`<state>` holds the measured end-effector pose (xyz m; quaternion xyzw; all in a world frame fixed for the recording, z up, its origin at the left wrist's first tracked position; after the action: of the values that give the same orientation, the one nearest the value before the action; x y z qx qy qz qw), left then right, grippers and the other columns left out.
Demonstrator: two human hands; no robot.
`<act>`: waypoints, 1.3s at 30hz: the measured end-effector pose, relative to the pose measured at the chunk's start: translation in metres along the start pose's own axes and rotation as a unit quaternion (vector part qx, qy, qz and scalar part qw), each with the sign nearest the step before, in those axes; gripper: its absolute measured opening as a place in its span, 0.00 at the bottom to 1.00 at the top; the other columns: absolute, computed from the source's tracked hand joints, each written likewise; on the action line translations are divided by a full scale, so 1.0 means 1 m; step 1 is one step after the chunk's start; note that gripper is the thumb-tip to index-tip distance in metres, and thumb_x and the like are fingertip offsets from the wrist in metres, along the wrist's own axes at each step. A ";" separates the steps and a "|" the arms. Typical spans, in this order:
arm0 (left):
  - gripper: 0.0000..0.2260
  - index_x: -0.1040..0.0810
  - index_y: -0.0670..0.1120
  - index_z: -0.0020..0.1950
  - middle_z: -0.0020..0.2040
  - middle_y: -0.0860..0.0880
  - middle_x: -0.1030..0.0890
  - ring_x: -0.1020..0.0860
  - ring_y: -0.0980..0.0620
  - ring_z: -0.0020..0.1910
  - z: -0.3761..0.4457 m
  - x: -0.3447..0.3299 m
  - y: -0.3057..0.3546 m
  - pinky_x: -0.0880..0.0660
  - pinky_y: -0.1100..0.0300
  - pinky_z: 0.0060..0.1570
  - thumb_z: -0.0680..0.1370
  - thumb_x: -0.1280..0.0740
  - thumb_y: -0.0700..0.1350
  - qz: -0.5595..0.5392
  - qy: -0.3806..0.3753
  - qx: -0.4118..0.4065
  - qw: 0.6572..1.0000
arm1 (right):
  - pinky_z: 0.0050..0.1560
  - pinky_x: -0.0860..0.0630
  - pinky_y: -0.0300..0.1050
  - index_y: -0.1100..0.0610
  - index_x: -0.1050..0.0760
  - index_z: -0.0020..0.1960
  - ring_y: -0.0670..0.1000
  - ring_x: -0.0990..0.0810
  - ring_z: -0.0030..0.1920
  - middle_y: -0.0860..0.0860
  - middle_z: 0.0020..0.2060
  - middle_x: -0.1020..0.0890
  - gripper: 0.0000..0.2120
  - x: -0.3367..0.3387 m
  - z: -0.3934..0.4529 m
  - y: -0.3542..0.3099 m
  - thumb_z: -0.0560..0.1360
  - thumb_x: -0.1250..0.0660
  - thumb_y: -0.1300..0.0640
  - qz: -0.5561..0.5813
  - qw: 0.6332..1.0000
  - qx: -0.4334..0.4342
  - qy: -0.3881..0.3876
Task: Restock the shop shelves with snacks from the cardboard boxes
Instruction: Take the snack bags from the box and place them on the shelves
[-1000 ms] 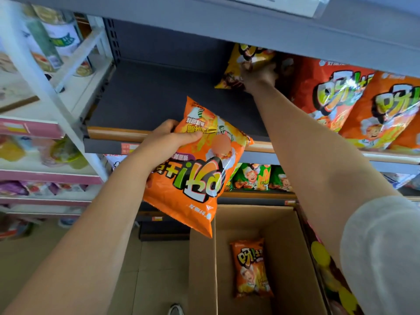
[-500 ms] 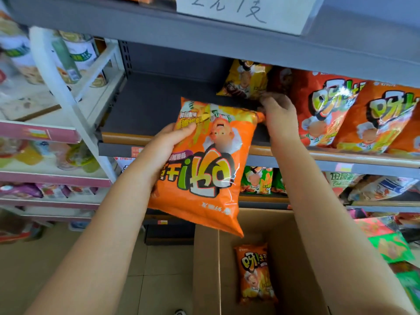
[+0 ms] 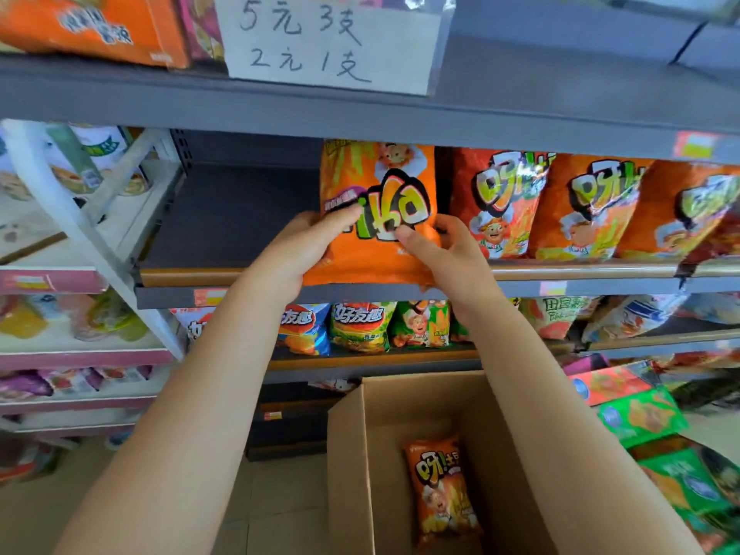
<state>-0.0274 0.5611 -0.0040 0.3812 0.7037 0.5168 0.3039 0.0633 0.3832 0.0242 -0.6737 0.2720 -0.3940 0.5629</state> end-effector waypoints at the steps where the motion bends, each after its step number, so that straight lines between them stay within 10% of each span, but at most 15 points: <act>1: 0.34 0.17 0.51 0.56 0.51 0.43 0.14 0.17 0.38 0.55 -0.001 -0.002 -0.001 0.24 0.38 0.62 0.58 0.23 0.70 0.011 0.006 -0.009 1.000 | 0.34 0.23 0.34 0.49 0.30 0.62 0.43 0.19 0.46 0.42 0.48 0.22 0.20 0.002 0.003 0.000 0.75 0.28 0.46 -0.010 1.000 0.008 0.000; 10: 0.18 0.18 0.51 0.57 0.50 0.48 0.13 0.16 0.44 0.53 -0.011 -0.003 0.004 0.22 0.44 0.60 0.72 0.27 0.59 0.075 -0.040 0.000 0.996 | 0.53 0.20 0.45 0.52 0.33 0.71 0.48 0.18 0.55 0.49 0.57 0.19 0.32 0.024 0.006 0.018 0.73 0.30 0.37 0.012 1.000 0.000 0.013; 21: 0.32 0.16 0.56 0.55 0.54 0.50 0.14 0.15 0.48 0.53 -0.046 0.030 -0.028 0.20 0.45 0.55 0.52 0.16 0.59 0.199 -0.139 0.006 0.970 | 0.54 0.20 0.50 0.55 0.23 0.61 0.50 0.15 0.53 0.52 0.53 0.14 0.22 0.036 -0.003 0.016 0.76 0.34 0.39 0.170 0.983 -0.066 -0.013; 26: 0.24 0.20 0.57 0.58 0.55 0.55 0.19 0.20 0.52 0.54 -0.064 0.023 -0.010 0.22 0.50 0.54 0.64 0.19 0.55 0.560 -0.120 -0.029 0.820 | 0.62 0.27 0.37 0.52 0.25 0.62 0.42 0.22 0.60 0.45 0.59 0.20 0.25 0.023 -0.021 -0.023 0.71 0.25 0.42 -0.141 0.969 0.194 -0.068; 32: 0.21 0.23 0.59 0.60 0.57 0.57 0.19 0.27 0.51 0.64 -0.087 -0.038 0.007 0.51 0.44 0.75 0.69 0.23 0.55 0.727 -0.078 -0.159 0.663 | 0.69 0.35 0.56 0.44 0.30 0.65 0.51 0.24 0.60 0.43 0.57 0.21 0.41 -0.043 -0.044 0.009 0.60 0.32 0.23 -0.622 0.725 0.116 -0.271; 36: 0.26 0.26 0.59 0.68 0.65 0.56 0.24 0.35 0.50 0.72 -0.095 -0.036 0.012 0.62 0.40 0.75 0.71 0.24 0.51 0.693 -0.012 -0.249 0.676 | 0.56 0.24 0.47 0.46 0.32 0.68 0.49 0.22 0.57 0.44 0.56 0.22 0.35 -0.030 -0.049 0.012 0.67 0.26 0.34 -0.502 0.827 0.078 -0.240; 39: 0.35 0.34 0.55 0.75 0.76 0.52 0.35 0.41 0.51 0.77 -0.111 -0.004 0.031 0.49 0.48 0.76 0.71 0.24 0.53 0.486 0.157 -0.333 0.793 | 0.48 0.22 0.42 0.45 0.33 0.68 0.46 0.20 0.52 0.42 0.53 0.22 0.31 -0.004 -0.047 0.008 0.70 0.25 0.39 -0.369 0.909 0.064 -0.182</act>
<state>-0.1092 0.5083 0.0572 0.4620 0.2483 0.8514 0.0058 0.0224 0.3587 0.0184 -0.7489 -0.1287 -0.4602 0.4592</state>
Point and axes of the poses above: each hand's wrist, its own z-axis towards the middle knuckle, its own x-axis out of the back of the hand, y = z × x, the point moved 7 cm from there along z, towards the middle knuckle
